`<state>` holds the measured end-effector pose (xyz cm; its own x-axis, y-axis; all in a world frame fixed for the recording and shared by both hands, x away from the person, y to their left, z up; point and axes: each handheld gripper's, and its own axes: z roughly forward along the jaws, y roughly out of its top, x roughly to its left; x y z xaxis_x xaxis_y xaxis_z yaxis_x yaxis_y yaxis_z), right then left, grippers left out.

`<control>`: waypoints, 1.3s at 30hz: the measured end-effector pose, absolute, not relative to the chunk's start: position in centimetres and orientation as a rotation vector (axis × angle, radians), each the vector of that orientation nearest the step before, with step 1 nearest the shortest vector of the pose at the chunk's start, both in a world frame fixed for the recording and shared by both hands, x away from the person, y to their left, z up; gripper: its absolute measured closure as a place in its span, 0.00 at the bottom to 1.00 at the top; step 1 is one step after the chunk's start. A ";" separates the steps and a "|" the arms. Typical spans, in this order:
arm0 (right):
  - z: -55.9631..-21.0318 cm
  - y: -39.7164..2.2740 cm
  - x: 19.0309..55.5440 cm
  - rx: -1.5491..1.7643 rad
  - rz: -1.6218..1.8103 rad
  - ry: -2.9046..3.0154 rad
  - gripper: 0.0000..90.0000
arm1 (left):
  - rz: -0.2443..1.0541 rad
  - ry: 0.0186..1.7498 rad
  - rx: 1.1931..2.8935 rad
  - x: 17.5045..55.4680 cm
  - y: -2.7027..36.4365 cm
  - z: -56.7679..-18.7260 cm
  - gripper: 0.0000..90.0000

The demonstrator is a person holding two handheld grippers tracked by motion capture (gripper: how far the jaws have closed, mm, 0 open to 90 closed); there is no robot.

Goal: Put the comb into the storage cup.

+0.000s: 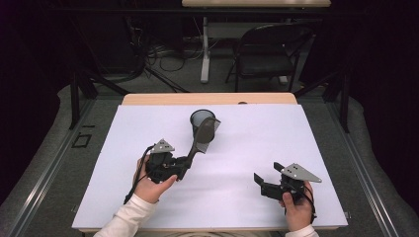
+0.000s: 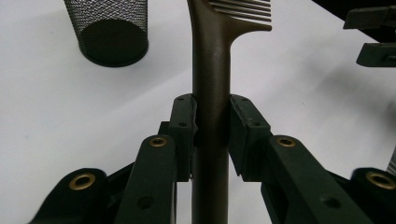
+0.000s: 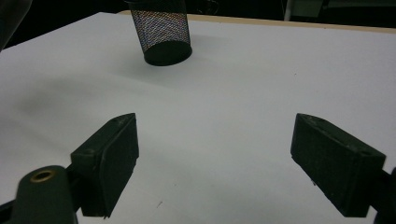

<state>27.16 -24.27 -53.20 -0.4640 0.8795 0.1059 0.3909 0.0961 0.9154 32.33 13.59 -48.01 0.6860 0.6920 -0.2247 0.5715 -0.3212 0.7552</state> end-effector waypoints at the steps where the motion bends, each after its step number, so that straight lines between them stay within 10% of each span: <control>1: -53.2 -24.3 27.2 1.242 1.352 1.904 0.17 | 0.172 0.971 2.015 32.3 13.6 -48.1 0.81; 39: -53.3 -24.5 27.3 1.263 1.372 1.907 0.17 | 0.224 0.934 1.945 31.2 13.2 -49.0 0.81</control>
<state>27.28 -24.45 -53.27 -0.4658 0.8748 0.1334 0.4044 0.0764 0.9114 31.25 13.17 -48.96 0.6935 0.6890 -0.2108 0.5180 -0.2734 0.8105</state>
